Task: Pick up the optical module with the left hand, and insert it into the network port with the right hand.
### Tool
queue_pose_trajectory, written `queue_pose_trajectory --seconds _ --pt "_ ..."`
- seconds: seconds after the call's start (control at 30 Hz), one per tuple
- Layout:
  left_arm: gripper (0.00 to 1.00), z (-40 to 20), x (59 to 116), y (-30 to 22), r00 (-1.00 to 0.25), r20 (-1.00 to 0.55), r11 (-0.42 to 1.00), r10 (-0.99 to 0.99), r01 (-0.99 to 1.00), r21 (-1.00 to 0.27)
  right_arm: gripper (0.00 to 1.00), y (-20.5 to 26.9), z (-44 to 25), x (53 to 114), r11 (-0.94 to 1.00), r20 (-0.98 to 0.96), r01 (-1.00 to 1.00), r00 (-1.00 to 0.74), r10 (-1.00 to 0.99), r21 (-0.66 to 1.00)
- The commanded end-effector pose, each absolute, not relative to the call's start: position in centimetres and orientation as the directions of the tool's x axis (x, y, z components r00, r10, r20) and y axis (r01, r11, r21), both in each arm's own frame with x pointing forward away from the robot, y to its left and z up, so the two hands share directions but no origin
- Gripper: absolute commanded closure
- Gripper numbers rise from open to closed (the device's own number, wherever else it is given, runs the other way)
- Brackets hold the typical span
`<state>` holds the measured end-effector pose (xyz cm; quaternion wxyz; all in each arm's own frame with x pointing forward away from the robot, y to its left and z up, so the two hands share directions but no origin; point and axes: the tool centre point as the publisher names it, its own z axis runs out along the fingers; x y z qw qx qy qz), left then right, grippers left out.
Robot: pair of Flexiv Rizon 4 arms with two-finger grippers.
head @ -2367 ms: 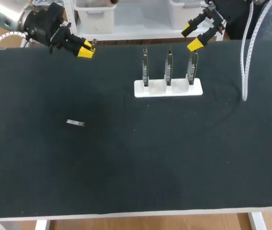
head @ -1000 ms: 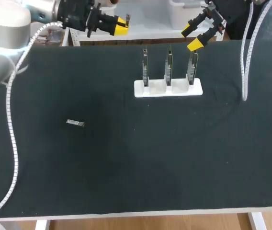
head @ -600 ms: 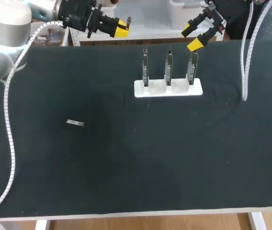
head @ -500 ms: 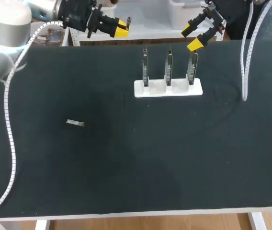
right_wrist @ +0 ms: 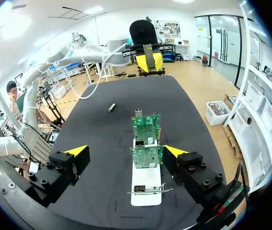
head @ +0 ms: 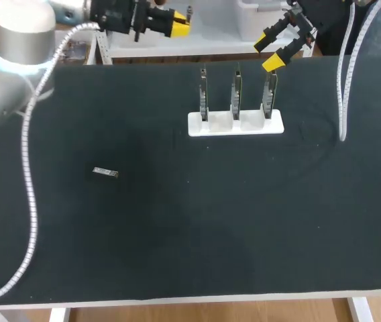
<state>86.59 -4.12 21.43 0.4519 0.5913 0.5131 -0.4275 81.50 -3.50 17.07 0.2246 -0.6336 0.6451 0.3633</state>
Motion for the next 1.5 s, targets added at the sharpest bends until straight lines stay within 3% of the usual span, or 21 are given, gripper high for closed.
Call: queue_pose_trajectory --seconds 0.03,1.5 --pt "1.00 20.6 85.7 -4.9 0.108 -0.976 0.000 0.187 0.994 0.110 0.00 -3.5 17.2 82.4 -0.274 -0.748 -0.893 -0.097 -0.657 0.356" --pt "1.00 19.3 83.7 -10.8 0.049 -0.996 0.073 0.069 0.996 0.054 0.00 -3.5 17.2 82.4 -0.274 -0.748 -0.893 -0.097 -0.657 0.356"
